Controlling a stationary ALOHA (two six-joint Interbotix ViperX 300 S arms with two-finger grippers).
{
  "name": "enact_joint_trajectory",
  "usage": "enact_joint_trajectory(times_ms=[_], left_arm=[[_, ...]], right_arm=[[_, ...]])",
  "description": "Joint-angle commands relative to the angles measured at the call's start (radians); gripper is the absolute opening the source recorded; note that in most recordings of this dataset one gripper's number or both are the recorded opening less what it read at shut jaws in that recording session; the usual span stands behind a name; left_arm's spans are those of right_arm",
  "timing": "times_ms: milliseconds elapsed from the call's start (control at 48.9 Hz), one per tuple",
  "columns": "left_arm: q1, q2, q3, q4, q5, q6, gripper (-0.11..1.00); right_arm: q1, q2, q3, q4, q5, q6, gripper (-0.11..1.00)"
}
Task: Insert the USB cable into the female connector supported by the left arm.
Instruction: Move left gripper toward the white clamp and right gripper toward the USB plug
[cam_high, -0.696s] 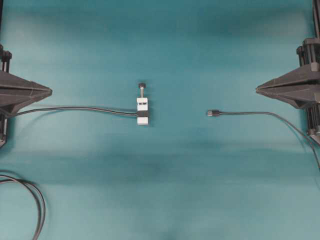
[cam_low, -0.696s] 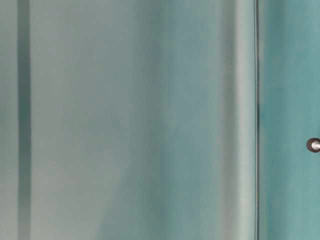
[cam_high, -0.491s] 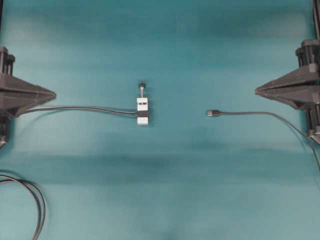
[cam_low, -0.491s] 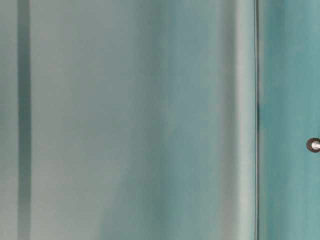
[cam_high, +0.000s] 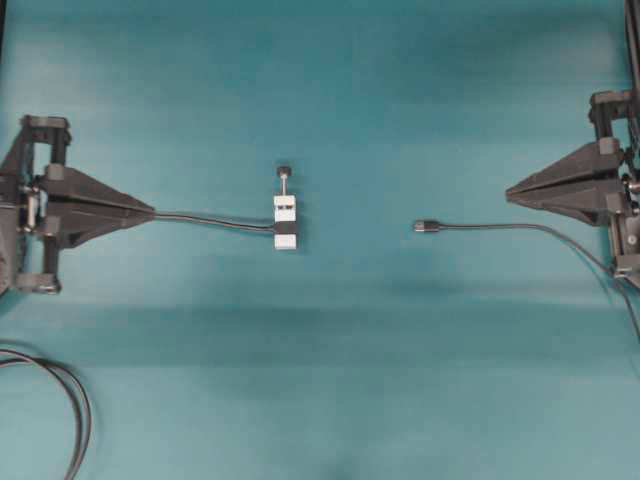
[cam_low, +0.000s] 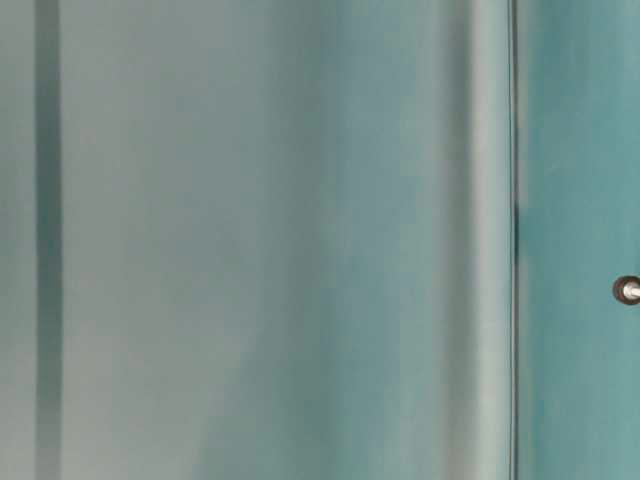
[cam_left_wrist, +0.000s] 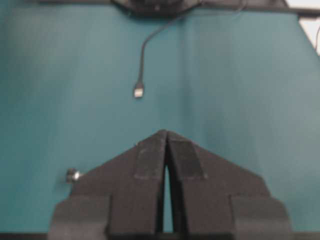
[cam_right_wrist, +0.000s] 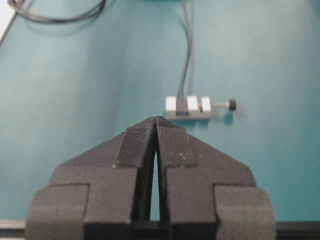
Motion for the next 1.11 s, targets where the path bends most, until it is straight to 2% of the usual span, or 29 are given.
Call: enact_joint_trajectory(times_ms=[0, 123, 225, 287, 655, 778, 962, 1085], left_arm=[[0.006, 0.02, -0.031, -0.005, -0.005, -0.014, 0.11], [0.012, 0.04, -0.035, -0.005, -0.005, -0.014, 0.36], [0.018, 0.052, -0.035, -0.005, -0.002, -0.014, 0.65], [0.02, 0.06, -0.038, -0.005, 0.006, -0.012, 0.76], [0.02, 0.202, -0.071, -0.005, 0.029, 0.002, 0.79], [0.02, 0.265, -0.071, -0.005, -0.014, -0.003, 0.82], [0.02, 0.337, -0.071, -0.005, -0.1, -0.006, 0.96], [0.02, 0.379, -0.067, -0.005, -0.123, -0.005, 0.96]], right_arm=[[0.002, 0.015, -0.041, -0.003, 0.041, 0.017, 0.0], [0.002, 0.038, -0.057, -0.003, 0.121, 0.063, 0.0], [0.002, 0.054, -0.055, -0.003, 0.123, 0.077, 0.0], [0.002, 0.057, -0.052, -0.003, 0.114, 0.077, 0.0], [-0.005, 0.095, -0.011, -0.003, 0.081, 0.081, 0.0], [-0.012, 0.187, 0.0, -0.003, 0.08, 0.098, 0.0], [-0.015, 0.322, 0.003, -0.003, 0.061, 0.118, 0.0], [-0.015, 0.407, 0.0, -0.003, 0.044, 0.12, 0.02]])
